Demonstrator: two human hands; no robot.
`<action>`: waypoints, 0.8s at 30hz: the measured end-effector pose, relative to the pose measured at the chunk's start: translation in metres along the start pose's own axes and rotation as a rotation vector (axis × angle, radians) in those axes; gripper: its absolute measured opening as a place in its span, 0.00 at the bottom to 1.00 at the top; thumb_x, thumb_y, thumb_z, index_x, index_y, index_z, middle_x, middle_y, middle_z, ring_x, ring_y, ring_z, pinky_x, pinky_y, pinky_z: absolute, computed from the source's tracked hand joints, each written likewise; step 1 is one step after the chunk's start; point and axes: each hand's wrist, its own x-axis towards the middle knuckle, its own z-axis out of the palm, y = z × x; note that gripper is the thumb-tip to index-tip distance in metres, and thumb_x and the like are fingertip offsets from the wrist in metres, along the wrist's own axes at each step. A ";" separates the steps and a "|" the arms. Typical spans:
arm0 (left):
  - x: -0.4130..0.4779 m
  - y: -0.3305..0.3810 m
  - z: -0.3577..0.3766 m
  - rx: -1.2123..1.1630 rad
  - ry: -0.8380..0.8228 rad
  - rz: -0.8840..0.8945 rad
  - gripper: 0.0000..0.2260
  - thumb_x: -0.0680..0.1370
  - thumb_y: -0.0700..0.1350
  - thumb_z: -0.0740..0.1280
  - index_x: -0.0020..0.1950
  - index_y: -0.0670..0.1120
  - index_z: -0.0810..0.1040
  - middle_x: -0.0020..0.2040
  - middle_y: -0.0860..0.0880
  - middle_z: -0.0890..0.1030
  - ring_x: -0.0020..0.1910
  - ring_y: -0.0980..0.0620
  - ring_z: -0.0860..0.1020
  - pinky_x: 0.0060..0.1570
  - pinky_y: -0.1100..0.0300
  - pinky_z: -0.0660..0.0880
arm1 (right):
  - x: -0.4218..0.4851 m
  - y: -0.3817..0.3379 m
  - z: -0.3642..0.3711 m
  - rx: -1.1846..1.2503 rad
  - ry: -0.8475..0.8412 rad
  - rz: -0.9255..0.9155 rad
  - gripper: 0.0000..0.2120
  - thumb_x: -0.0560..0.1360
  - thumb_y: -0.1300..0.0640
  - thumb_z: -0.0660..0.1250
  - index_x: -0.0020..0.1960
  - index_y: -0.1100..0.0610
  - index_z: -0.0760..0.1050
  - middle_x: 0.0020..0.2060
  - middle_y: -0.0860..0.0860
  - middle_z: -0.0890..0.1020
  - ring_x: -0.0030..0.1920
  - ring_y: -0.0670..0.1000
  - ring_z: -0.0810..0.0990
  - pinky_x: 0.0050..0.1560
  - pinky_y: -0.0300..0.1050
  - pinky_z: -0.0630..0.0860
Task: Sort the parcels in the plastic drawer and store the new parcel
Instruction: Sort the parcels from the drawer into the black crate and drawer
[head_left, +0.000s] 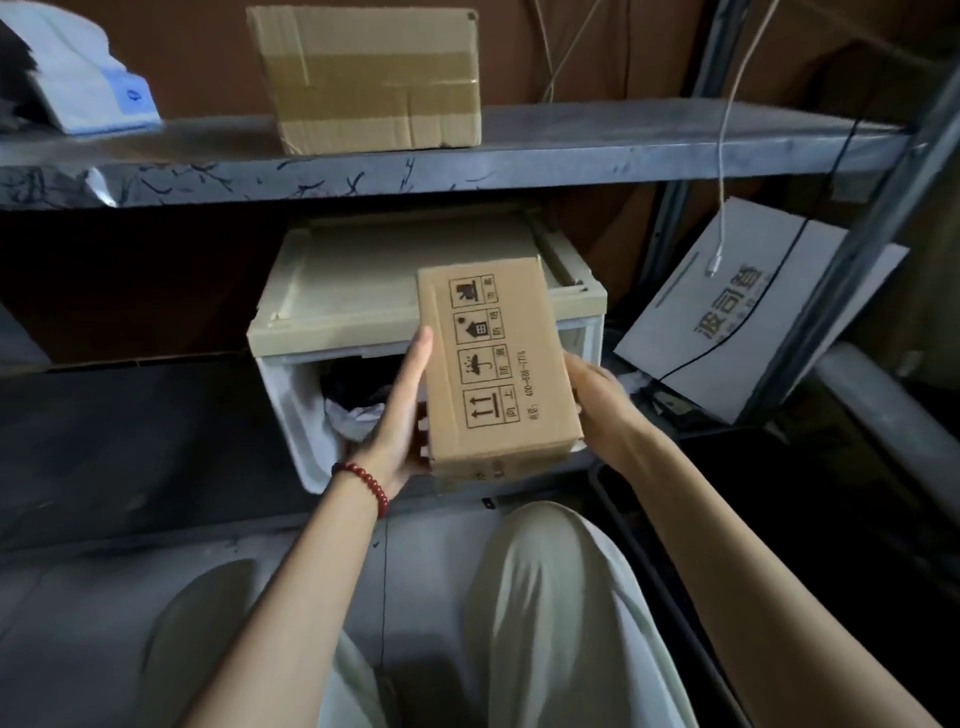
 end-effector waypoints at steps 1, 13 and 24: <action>0.004 0.004 0.011 0.083 -0.016 0.012 0.25 0.72 0.73 0.56 0.58 0.59 0.78 0.52 0.55 0.83 0.51 0.55 0.81 0.49 0.57 0.77 | -0.003 -0.004 -0.014 -0.031 0.039 -0.012 0.11 0.80 0.49 0.63 0.47 0.53 0.80 0.35 0.48 0.84 0.40 0.49 0.81 0.43 0.42 0.75; 0.062 -0.048 0.165 0.491 -0.123 -0.009 0.40 0.69 0.60 0.73 0.76 0.53 0.58 0.70 0.50 0.67 0.67 0.49 0.69 0.65 0.50 0.70 | -0.056 0.040 -0.158 -0.110 0.370 0.192 0.30 0.70 0.33 0.67 0.66 0.49 0.73 0.57 0.47 0.81 0.59 0.50 0.78 0.64 0.55 0.72; 0.117 -0.153 0.236 0.796 -0.357 0.022 0.36 0.70 0.52 0.75 0.73 0.55 0.62 0.67 0.52 0.72 0.62 0.53 0.72 0.57 0.60 0.70 | -0.056 0.133 -0.232 0.050 0.570 0.360 0.42 0.65 0.32 0.71 0.74 0.39 0.59 0.67 0.46 0.73 0.63 0.52 0.74 0.63 0.59 0.70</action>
